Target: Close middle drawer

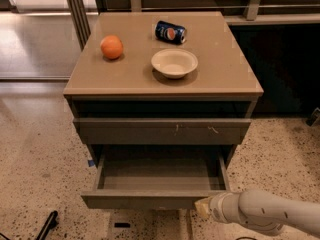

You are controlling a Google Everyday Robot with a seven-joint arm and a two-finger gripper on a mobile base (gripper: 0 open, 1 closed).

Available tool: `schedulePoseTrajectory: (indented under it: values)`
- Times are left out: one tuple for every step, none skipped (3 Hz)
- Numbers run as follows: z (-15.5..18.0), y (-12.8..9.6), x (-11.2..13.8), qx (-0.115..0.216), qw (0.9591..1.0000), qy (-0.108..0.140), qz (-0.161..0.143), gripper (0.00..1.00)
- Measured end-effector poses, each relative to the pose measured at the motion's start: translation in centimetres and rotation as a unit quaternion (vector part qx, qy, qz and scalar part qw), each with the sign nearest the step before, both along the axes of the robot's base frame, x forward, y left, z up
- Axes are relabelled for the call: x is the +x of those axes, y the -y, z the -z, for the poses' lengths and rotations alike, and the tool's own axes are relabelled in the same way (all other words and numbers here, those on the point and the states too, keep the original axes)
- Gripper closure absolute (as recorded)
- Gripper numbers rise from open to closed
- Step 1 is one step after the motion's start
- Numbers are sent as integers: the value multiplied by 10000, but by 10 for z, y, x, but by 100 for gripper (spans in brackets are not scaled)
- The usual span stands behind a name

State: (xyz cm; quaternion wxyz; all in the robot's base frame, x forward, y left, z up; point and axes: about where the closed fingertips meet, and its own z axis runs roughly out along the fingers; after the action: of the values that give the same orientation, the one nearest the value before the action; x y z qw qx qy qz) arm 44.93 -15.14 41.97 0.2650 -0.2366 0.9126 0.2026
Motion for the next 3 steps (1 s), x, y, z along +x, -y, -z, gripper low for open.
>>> schedulePoseTrajectory:
  values:
    - [3, -5, 13, 56, 10000, -10, -19, 100]
    - [5, -10, 27, 38, 10000, -26, -53, 100]
    - [-7, -16, 50, -106, 9997, 106, -196, 100]
